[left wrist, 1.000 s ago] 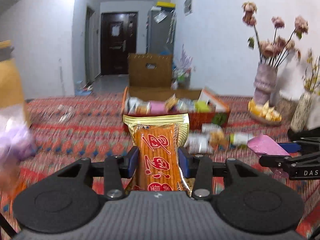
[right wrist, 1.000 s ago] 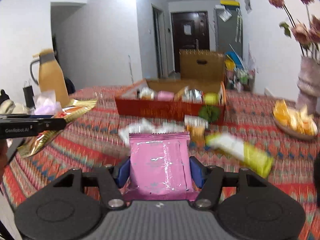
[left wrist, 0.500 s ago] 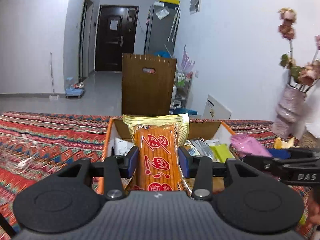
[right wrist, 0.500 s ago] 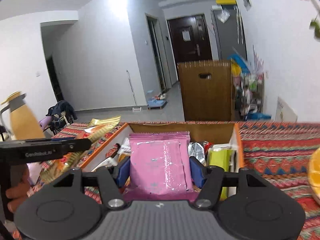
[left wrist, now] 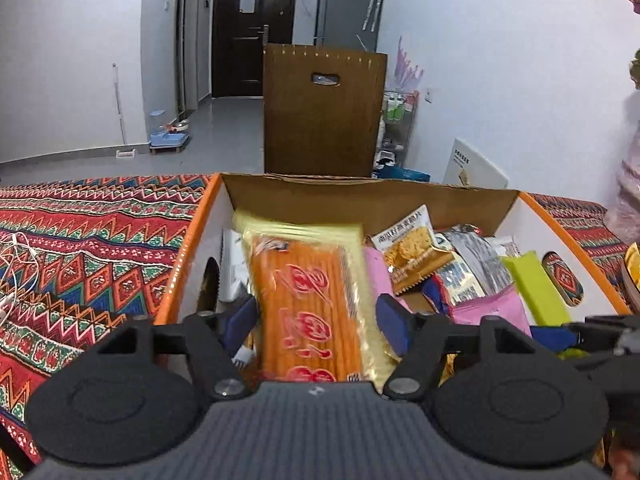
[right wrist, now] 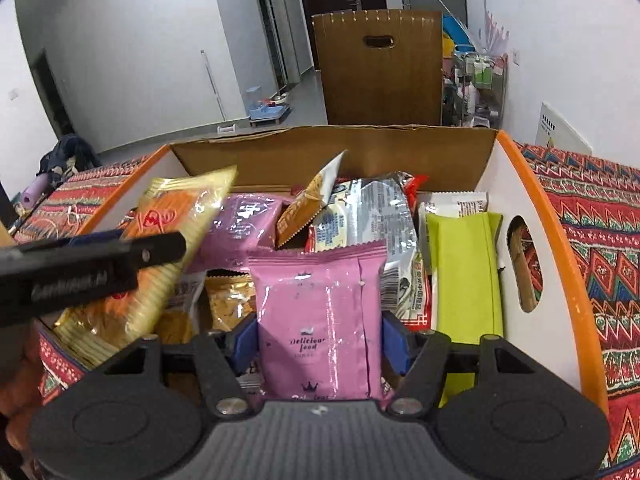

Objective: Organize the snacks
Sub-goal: 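Open both grippers to drop the bag and packet into the box, then withdraw both tools back toward the remaining packets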

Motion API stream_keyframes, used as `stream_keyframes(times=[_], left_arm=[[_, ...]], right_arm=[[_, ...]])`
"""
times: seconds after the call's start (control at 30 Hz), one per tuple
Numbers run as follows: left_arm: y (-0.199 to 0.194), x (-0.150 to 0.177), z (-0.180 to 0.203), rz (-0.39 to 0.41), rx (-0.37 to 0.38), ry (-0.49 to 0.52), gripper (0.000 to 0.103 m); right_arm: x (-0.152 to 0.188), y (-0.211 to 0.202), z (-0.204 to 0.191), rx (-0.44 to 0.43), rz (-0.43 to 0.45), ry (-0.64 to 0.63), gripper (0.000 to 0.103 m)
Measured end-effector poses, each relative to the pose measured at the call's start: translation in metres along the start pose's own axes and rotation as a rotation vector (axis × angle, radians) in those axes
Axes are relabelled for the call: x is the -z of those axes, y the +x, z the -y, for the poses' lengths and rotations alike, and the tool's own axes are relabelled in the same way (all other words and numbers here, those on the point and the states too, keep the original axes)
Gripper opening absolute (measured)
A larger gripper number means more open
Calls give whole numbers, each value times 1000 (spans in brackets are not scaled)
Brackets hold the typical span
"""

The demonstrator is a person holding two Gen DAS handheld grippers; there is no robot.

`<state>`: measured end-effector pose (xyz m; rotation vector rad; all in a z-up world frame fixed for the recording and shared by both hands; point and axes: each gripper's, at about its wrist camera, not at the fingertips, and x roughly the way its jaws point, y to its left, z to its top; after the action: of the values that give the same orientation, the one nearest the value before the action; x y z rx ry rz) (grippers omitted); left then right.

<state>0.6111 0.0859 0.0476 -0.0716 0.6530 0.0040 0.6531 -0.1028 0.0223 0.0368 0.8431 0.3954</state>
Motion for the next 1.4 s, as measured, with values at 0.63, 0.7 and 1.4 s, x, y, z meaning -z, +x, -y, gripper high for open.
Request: stream_keyframes(times=[0.63,0.7,1.4], left_arm=[[-148,-17,-10,126,22,12,89],[-174,-12,-9,147,19,24,92],[-360,130,12,268,76,32,103]], right_arm=[[-9,-146,-19,53,150,-49,85],[-5,-170,-21,63,175,-61,87],[152,-337,-38,65,394,-160,97]])
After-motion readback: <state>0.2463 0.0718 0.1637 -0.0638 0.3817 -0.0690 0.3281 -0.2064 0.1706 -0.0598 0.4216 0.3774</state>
